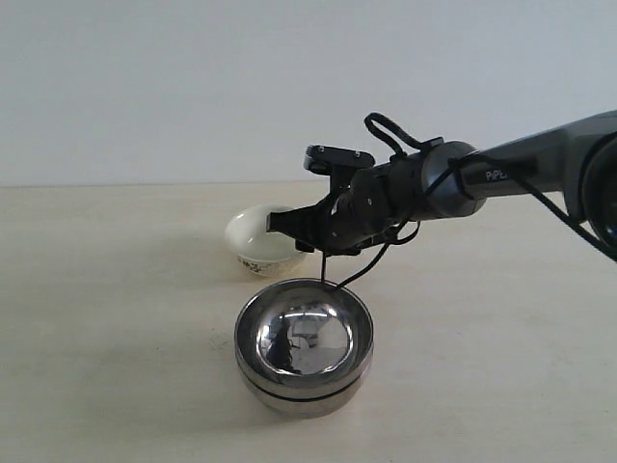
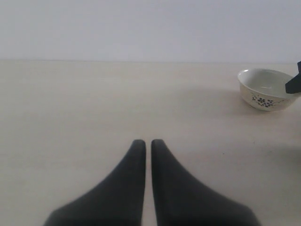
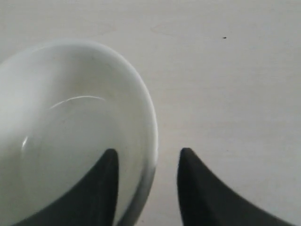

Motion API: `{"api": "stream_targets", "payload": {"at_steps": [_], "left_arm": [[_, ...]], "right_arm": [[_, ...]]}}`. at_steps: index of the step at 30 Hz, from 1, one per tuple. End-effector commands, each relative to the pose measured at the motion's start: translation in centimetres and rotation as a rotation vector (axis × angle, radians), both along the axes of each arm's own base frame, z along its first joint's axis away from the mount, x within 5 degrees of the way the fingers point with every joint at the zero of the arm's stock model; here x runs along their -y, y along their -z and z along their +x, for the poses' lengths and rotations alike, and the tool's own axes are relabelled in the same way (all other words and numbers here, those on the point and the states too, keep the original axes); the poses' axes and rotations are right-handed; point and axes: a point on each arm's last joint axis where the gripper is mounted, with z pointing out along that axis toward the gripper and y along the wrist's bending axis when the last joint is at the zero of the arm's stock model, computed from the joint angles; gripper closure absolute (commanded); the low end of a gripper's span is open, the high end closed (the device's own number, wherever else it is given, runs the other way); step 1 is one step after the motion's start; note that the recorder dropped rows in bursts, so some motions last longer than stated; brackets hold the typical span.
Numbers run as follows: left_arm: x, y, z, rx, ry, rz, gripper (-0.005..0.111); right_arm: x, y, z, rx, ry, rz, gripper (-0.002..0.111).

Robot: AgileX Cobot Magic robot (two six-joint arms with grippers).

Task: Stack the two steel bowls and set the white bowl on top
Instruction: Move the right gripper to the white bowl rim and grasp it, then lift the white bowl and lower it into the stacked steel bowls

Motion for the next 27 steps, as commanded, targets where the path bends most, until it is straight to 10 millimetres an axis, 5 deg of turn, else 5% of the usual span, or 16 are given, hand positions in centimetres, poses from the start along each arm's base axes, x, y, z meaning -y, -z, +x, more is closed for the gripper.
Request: {"api": "stream_targets", "payload": {"at_steps": [1,8,19,27], "left_arm": [[0.0,0.0,0.0,0.007,0.003,-0.005,0.103],[0.0,0.0,0.0,0.007,0.003,-0.005,0.103],[0.0,0.0,0.0,0.007,0.003,-0.005,0.103],[0.0,0.0,0.0,0.007,0.003,-0.005,0.103]], "right_arm": [[-0.5,-0.3,0.0,0.015,-0.002,0.016,0.104],[-2.0,-3.0,-0.6,0.109,-0.033,0.074,0.108],[0.3,-13.7,-5.0,0.063,-0.151,-0.074,0.108],[3.8,-14.3,-10.3,0.051,-0.197,-0.13,0.108]]}}
